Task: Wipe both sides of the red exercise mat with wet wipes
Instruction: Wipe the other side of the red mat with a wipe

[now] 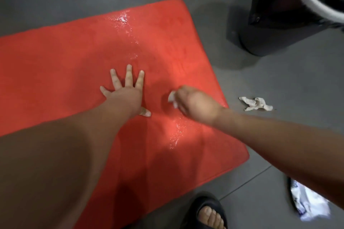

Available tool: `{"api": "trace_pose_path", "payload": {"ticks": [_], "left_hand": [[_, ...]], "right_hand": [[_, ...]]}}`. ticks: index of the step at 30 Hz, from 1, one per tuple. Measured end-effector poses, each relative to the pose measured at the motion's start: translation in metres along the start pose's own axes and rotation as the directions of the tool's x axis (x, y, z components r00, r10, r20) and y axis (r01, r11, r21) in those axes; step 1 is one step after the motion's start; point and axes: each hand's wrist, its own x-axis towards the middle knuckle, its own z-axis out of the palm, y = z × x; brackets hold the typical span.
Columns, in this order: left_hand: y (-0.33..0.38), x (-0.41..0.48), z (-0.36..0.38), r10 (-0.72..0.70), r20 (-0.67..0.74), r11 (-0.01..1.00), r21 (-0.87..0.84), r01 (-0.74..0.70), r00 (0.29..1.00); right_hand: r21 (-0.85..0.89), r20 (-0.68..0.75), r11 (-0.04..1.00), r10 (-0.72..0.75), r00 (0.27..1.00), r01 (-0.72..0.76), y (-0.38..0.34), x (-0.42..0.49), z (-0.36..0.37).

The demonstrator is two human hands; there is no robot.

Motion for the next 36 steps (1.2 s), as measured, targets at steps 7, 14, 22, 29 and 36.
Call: {"api": "trace_pose_path", "payload": {"ticks": [7, 14, 22, 29, 36], "left_hand": [[0.003, 0.0, -0.001, -0.021, 0.045, 0.999, 0.025, 0.02, 0.999], [0.012, 0.005, -0.003, -0.09, 0.068, 0.994, 0.073, 0.085, 0.994], [0.008, 0.006, -0.002, -0.069, 0.07, 0.997, 0.043, 0.066, 0.995], [0.006, 0.007, 0.0, -0.051, 0.071, 0.998, 0.044, 0.048, 0.996], [0.007, 0.011, -0.001, -0.059, 0.087, 0.998, 0.039, 0.056, 0.994]], "right_hand": [[-0.19, -0.319, 0.912, 0.292, 0.902, -0.362, 0.064, 0.018, -0.031], [-0.077, -0.14, 0.995, 0.052, 0.989, -0.064, 0.004, 0.015, 0.016], [-0.061, -0.45, 0.785, 0.53, 0.719, -0.617, 0.05, 0.051, -0.026], [-0.177, -0.121, 0.984, -0.034, 0.992, 0.012, 0.02, 0.047, -0.007], [-0.105, -0.428, 0.855, 0.421, 0.8, -0.507, 0.037, 0.07, -0.022]]}}
